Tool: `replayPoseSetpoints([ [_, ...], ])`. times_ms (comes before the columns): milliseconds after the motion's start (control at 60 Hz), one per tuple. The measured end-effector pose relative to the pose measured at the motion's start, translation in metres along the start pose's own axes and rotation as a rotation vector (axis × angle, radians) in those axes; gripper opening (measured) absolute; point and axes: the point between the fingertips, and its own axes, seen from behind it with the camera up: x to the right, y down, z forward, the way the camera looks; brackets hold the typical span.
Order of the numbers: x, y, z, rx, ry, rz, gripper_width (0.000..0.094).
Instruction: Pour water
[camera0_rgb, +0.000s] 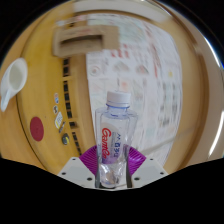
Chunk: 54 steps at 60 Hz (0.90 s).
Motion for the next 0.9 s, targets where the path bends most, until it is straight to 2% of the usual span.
replayPoseSetpoints([
  [150,-0.042,-0.075,0.006,0.213,-0.017,-0.386,0.0353],
  [200,-0.055,-0.103,0.002,0.255,-0.034,-0.498,0.0353],
  [433,-0.126,-0.137,-0.009,0.442,-0.086,-0.803,0.0352],
  [667,-0.083,-0.14,-0.003,0.411,-0.1,-0.541,0.0353],
  [750,-0.047,-0.138,0.009,0.383,-0.121,-0.25,0.0353],
  [900,0.019,-0.13,0.035,0.335,-0.216,0.396,0.0353],
])
